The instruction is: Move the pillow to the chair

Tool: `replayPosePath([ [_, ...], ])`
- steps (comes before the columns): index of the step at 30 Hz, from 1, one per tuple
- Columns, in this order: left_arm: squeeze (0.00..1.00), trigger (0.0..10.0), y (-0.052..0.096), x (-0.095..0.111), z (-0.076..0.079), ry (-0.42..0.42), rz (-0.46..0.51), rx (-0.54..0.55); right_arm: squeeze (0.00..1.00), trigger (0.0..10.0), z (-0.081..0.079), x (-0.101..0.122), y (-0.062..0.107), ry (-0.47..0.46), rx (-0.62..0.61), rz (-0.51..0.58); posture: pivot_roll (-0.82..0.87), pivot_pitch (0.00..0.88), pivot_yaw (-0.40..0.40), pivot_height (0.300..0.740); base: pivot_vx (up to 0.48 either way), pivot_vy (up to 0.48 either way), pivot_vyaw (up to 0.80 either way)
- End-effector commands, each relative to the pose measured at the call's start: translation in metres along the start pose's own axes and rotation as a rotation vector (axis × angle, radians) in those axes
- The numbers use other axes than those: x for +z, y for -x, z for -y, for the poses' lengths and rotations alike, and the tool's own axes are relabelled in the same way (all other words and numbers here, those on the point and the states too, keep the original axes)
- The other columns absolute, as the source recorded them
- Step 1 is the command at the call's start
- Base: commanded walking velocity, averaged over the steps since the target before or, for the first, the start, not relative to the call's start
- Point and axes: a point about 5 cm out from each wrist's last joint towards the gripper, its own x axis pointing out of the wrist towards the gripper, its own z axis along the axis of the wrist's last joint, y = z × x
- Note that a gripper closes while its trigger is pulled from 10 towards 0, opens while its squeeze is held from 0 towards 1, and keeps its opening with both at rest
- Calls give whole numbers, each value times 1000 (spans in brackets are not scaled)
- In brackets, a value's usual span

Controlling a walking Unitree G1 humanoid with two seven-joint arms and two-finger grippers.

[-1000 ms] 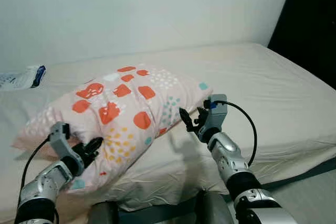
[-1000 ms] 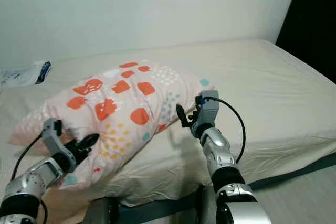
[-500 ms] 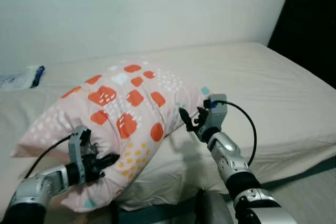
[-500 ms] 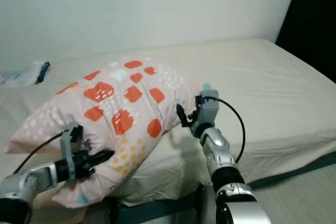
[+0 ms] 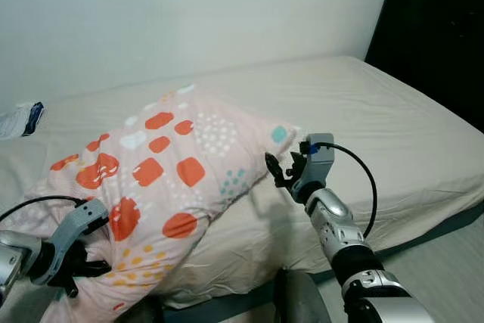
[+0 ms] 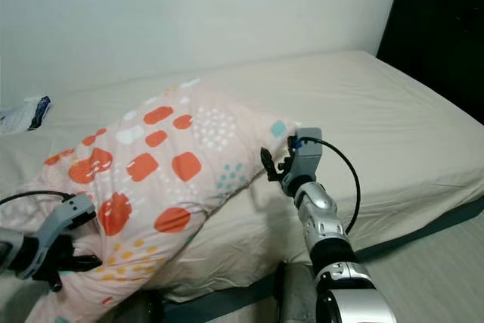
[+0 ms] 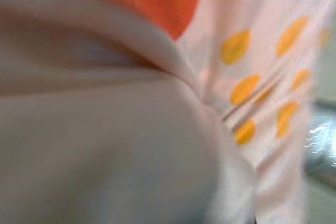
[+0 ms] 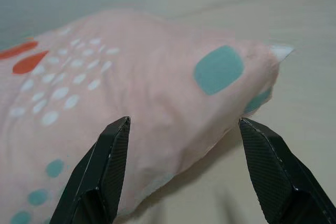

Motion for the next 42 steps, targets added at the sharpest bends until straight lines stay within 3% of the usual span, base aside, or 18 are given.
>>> replayPosePath([
  [1,0,0,16,-26,-15,-42,-213,155,0,10000,5,3,-1,-9,-24,7,46,0,-42,535,0,0,0],
  [3,0,0,19,-27,-18,-69,-243,186,0,10000,7,4,-1,-8,-29,9,46,0,-42,535,0,0,0],
  [9,0,0,2,-4,-15,-54,-52,189,0,10000,7,3,0,-10,-34,10,43,0,-40,535,0,0,0],
  [10,82,1176,-2,1,-13,-47,-7,177,0,10000,7,3,0,-10,-34,10,42,0,-40,535,0,0,0],
  [11,929,1490,-7,7,-11,-37,43,163,0,10000,7,2,1,-11,-34,9,42,0,-42,535,0,0,0],
  [13,925,1137,-11,10,-9,-31,71,155,0,10000,7,2,1,-12,-34,8,42,0,-42,535,0,0,0],
  [14,686,0,-14,13,-8,-15,96,146,0,10000,7,2,1,-12,-34,6,42,0,-42,535,0,0,0],
  [15,686,0,-16,14,-7,-5,108,141,0,10000,7,2,1,-12,-34,6,42,0,-42,535,0,0,0],
  [16,0,0,-18,13,-6,-3,103,128,0,10000,7,2,0,-14,-36,4,41,0,-42,535,0,0,0],
  [24,0,0,-16,1,-7,-20,52,108,0,10000,27,11,-2,-49,-135,9,48,0,-41,535,0,0,0],
  [25,0,0,-14,1,-10,-18,59,135,0,10000,51,23,1,-92,-238,17,63,0,-47,535,0,0,0],
  [27,0,0,-14,1,-10,-18,59,135,0,10000,51,23,1,-92,-238,17,63,0,-47,535,0,0,0],
  [29,0,0,-13,1,-10,-16,64,141,0,10000,65,31,4,-120,-288,25,65,0,-47,535,0,0,0],
  [31,0,0,-14,1,-10,-9,72,141,0,10000,77,36,7,-180,-332,38,66,0,-46,535,0,0,0],
  [32,0,0,-14,0,-9,-3,79,134,0,10000,87,41,11,-284,-349,54,69,0,-47,535,0,0,0],
  [35,0,0,-15,0,-9,-3,81,131,0,10000,88,41,11,-313,-347,57,69,0,-47,535,0,0,0],
  [39,0,0,-14,2,-10,2,111,145,0,10000,71,35,3,-413,-191,30,76,0,-46,535,0,0,0],
  [42,0,0,-12,20,-7,4,243,127,0,10000,66,31,1,-388,-194,-2,112,36,-51,535,0,0,0],
])
